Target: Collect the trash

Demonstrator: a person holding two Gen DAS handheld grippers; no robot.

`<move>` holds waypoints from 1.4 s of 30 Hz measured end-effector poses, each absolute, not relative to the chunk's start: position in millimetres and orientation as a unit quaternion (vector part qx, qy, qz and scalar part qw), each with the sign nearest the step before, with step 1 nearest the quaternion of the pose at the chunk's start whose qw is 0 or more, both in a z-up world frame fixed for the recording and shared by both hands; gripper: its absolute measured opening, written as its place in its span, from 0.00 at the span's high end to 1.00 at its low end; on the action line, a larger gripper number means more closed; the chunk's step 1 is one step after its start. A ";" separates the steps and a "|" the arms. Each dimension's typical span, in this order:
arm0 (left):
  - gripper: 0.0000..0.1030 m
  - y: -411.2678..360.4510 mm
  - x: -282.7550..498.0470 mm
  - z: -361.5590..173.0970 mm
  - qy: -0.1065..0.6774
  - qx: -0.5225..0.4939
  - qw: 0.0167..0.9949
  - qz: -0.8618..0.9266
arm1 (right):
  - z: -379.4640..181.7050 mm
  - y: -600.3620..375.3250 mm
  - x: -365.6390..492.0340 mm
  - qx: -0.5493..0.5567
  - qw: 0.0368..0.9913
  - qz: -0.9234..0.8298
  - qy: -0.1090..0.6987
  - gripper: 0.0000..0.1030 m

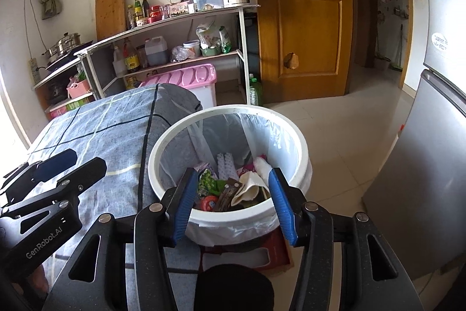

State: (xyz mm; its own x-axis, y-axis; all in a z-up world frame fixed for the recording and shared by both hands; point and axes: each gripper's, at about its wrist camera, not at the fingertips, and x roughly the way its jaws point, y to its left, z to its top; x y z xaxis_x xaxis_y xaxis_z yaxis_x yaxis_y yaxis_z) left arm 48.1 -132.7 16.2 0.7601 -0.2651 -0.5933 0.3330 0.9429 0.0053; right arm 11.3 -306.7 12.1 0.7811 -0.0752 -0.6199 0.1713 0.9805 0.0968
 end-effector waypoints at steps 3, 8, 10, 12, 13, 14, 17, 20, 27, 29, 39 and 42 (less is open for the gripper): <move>0.49 -128.7 34.5 16.0 0.302 0.056 0.939 -0.154 | 16.0 -301.0 -2.4 0.072 0.945 -0.069 0.313 0.50; 0.49 -124.3 19.6 17.2 0.299 0.043 0.939 -0.166 | 16.6 -295.6 -17.7 0.072 0.947 -0.072 0.305 0.50; 0.49 -125.2 14.7 16.7 0.296 0.044 0.940 -0.165 | 16.3 -294.1 -21.4 0.071 0.947 -0.074 0.303 0.50; 0.49 -125.8 11.4 16.4 0.295 0.049 0.941 -0.158 | 15.6 -294.5 -23.8 0.072 0.948 -0.077 0.301 0.50; 0.49 -125.6 10.8 16.1 0.294 0.050 0.942 -0.154 | 15.1 -294.7 -24.8 0.072 0.948 -0.079 0.300 0.50; 0.49 -125.2 9.2 15.7 0.295 0.051 0.942 -0.149 | 14.9 -294.4 -26.4 0.073 0.948 -0.079 0.298 0.50; 0.49 -124.1 4.9 14.5 0.295 0.052 0.943 -0.146 | 14.0 -293.1 -30.3 0.074 0.949 -0.078 0.295 0.50; 0.49 -123.0 2.6 15.4 0.292 0.050 0.944 -0.144 | 14.0 -291.3 -31.4 0.074 0.950 -0.074 0.296 0.50; 0.49 -121.6 -0.6 15.1 0.289 0.048 0.945 -0.145 | 12.5 -290.0 -33.9 0.073 0.950 -0.071 0.296 0.50; 0.49 -121.3 -0.8 15.0 0.290 0.048 0.945 -0.145 | 13.2 -289.0 -34.9 0.072 0.950 -0.071 0.295 0.50; 0.49 -120.0 -1.1 14.8 0.291 0.048 0.944 -0.144 | 13.3 -287.1 -37.4 0.070 0.951 -0.068 0.293 0.50; 0.49 -118.9 -1.8 15.1 0.292 0.047 0.944 -0.144 | 12.8 -287.1 -37.8 0.070 0.951 -0.067 0.294 0.50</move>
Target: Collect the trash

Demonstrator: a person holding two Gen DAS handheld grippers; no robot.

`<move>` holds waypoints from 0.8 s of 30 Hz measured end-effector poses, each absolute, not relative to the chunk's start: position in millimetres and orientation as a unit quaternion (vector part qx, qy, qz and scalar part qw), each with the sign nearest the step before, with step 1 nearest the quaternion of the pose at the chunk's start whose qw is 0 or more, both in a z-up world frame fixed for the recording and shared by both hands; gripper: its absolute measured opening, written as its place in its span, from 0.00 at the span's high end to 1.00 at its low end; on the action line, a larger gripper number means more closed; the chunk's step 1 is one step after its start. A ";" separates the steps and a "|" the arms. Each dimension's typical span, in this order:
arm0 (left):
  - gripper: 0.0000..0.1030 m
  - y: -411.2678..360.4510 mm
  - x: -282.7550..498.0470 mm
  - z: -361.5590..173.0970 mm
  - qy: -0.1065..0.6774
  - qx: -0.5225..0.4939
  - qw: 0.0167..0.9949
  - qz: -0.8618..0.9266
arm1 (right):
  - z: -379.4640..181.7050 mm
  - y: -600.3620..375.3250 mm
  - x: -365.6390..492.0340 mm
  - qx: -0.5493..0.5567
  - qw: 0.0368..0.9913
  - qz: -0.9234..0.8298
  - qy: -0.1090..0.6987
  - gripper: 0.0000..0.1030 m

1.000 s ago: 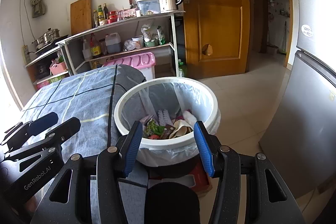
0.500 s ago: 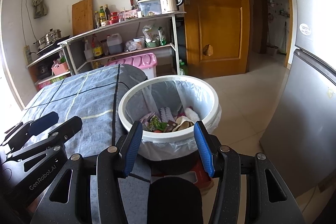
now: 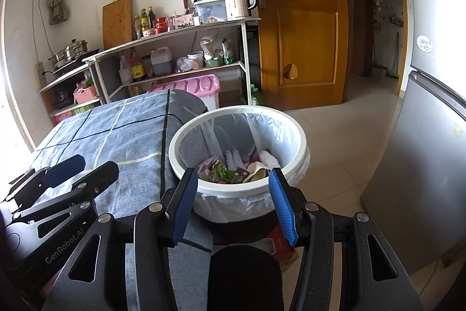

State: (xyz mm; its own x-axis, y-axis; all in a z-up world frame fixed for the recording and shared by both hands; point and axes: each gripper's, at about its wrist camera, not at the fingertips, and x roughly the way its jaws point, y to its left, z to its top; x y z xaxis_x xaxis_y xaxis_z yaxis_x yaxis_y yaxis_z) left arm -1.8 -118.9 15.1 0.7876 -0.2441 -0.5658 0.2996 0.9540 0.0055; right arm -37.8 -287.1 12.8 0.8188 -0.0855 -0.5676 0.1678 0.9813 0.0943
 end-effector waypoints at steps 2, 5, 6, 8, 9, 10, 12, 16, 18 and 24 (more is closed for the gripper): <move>0.49 -118.4 -2.4 16.2 0.292 0.048 0.944 -0.144 | 12.7 -286.6 -37.4 0.071 0.951 -0.066 0.294 0.50; 0.49 -118.3 -3.7 16.7 0.291 0.048 0.944 -0.144 | 12.7 -286.3 -37.5 0.071 0.951 -0.066 0.293 0.50; 0.49 -118.2 -3.4 17.0 0.292 0.048 0.944 -0.144 | 12.6 -285.8 -37.2 0.070 0.951 -0.066 0.294 0.50; 0.49 -118.4 -2.8 17.5 0.292 0.049 0.944 -0.144 | 12.5 -285.7 -37.2 0.071 0.951 -0.066 0.294 0.50; 0.49 -119.3 -1.6 18.0 0.293 0.049 0.944 -0.144 | 12.6 -285.6 -37.3 0.070 0.951 -0.066 0.294 0.50; 0.49 -119.1 -1.9 18.1 0.292 0.048 0.944 -0.143 | 12.5 -285.0 -36.8 0.070 0.951 -0.065 0.294 0.50; 0.49 -119.2 -1.7 18.5 0.291 0.048 0.945 -0.143 | 12.6 -284.3 -36.6 0.070 0.951 -0.065 0.294 0.50; 0.49 -120.0 -1.4 18.6 0.291 0.048 0.945 -0.143 | 12.2 -284.2 -35.6 0.070 0.951 -0.064 0.293 0.50; 0.49 -120.5 -1.2 18.4 0.292 0.049 0.945 -0.143 | 12.3 -284.2 -35.6 0.069 0.951 -0.064 0.293 0.50; 0.49 -120.4 -1.6 18.5 0.291 0.049 0.945 -0.142 | 12.0 -283.2 -35.6 0.068 0.952 -0.063 0.293 0.50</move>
